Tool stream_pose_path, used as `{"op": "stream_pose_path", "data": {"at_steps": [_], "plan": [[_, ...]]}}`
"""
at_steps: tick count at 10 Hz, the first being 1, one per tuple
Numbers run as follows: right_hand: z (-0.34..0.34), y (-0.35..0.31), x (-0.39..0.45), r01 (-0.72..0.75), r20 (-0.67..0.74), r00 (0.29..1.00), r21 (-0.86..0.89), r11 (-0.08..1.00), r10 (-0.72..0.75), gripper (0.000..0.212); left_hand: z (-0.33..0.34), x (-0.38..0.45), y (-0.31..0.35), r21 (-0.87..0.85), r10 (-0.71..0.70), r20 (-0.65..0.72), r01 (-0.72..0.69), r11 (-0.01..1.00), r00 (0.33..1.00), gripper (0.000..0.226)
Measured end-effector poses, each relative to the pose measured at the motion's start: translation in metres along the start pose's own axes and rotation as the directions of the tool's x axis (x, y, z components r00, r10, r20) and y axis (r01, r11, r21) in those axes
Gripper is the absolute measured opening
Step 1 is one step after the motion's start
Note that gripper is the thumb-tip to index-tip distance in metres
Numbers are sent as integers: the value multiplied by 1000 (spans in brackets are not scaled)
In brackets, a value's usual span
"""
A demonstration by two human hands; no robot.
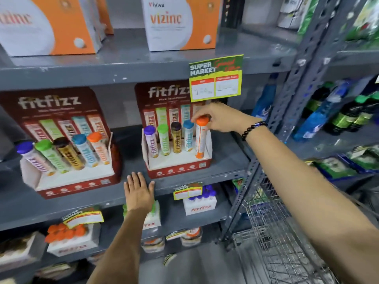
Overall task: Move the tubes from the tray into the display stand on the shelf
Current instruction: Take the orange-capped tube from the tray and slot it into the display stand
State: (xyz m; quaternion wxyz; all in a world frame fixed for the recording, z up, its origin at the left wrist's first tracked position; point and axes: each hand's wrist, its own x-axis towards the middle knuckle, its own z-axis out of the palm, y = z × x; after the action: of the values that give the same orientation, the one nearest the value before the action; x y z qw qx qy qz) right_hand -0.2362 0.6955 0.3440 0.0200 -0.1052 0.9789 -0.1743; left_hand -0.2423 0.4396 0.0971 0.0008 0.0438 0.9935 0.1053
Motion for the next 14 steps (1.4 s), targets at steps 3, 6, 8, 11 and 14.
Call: {"op": "stream_pose_path", "data": {"at_steps": [3,6,8,11,14], "plan": [[-6,13,11,-55,19,998,-75,996,57,38,-1,2,1,69,-31,74,26,997,997,62],[-10,6,22,-208,-23,978,-28,978,208,27,-1,3,0,32,-27,85,24,999,996,63],[-12,7,27,-221,-32,975,2,975,221,14,-2,2,0,40,-23,97,20,999,995,63],[-7,9,31,-285,-40,958,-56,957,284,47,-4,2,0,51,-28,125,22,998,992,64],[12,10,36,-271,-146,954,-54,961,261,42,-5,2,1,72,-30,133,20,997,991,63]]}}
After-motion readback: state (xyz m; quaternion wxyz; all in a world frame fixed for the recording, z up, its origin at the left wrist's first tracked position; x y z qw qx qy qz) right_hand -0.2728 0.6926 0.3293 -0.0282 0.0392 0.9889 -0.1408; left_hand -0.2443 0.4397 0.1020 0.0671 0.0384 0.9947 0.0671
